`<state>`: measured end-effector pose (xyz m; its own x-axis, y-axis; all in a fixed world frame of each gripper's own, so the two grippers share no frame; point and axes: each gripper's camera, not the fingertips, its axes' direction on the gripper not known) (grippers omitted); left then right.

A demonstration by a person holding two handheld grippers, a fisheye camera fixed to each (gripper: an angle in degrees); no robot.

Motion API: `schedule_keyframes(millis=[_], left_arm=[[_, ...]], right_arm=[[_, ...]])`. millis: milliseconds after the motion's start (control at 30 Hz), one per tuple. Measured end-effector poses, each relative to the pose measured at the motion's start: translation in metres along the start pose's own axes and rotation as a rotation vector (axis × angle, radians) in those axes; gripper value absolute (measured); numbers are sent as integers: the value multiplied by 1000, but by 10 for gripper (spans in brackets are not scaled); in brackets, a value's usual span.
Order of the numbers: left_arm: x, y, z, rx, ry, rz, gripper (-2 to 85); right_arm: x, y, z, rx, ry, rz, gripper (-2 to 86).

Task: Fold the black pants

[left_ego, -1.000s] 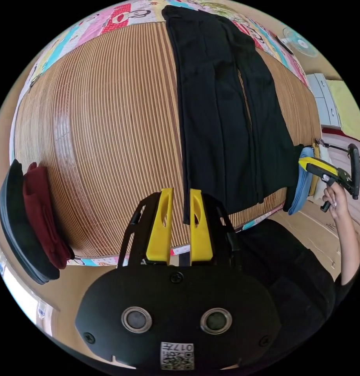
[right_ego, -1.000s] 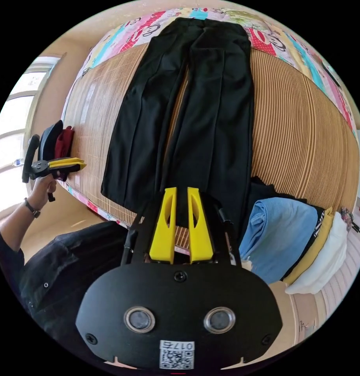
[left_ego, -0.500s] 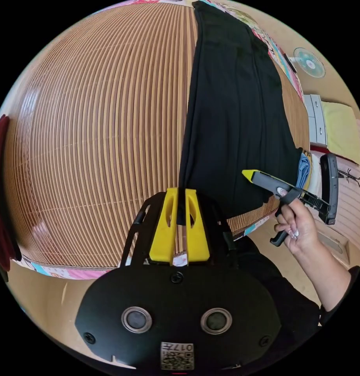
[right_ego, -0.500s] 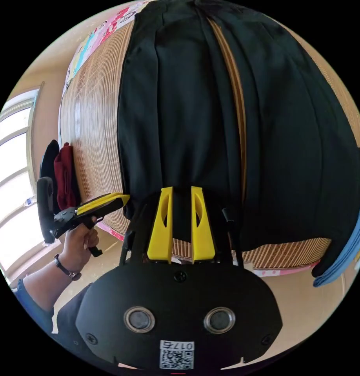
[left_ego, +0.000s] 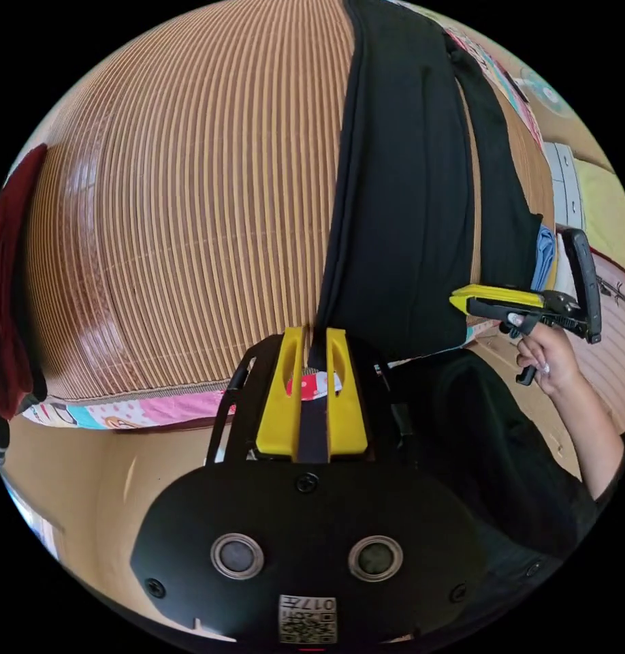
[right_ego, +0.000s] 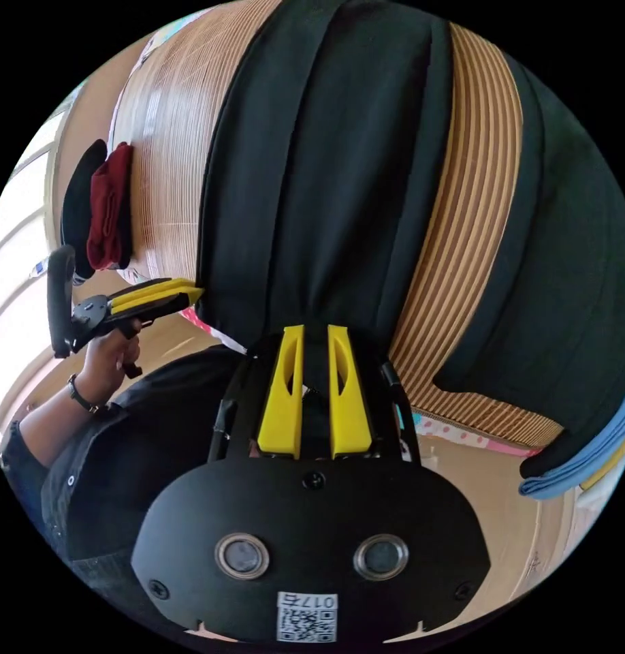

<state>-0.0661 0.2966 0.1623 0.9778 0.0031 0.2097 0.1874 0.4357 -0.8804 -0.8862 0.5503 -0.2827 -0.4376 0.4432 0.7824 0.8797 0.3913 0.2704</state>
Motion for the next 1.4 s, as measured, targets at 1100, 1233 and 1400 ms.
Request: schedule_keyframes(millis=[1100, 1233, 1400], left_arm=[[160, -44, 121, -5, -82, 104, 54], [156, -35, 144, -33, -97, 128, 54], [137, -33, 173, -74, -134, 105, 53]], right_arm=[[104, 328, -32, 456, 12, 443, 90], [82, 352, -58, 517, 49, 378, 97], [96, 352, -22, 322, -32, 326, 81]])
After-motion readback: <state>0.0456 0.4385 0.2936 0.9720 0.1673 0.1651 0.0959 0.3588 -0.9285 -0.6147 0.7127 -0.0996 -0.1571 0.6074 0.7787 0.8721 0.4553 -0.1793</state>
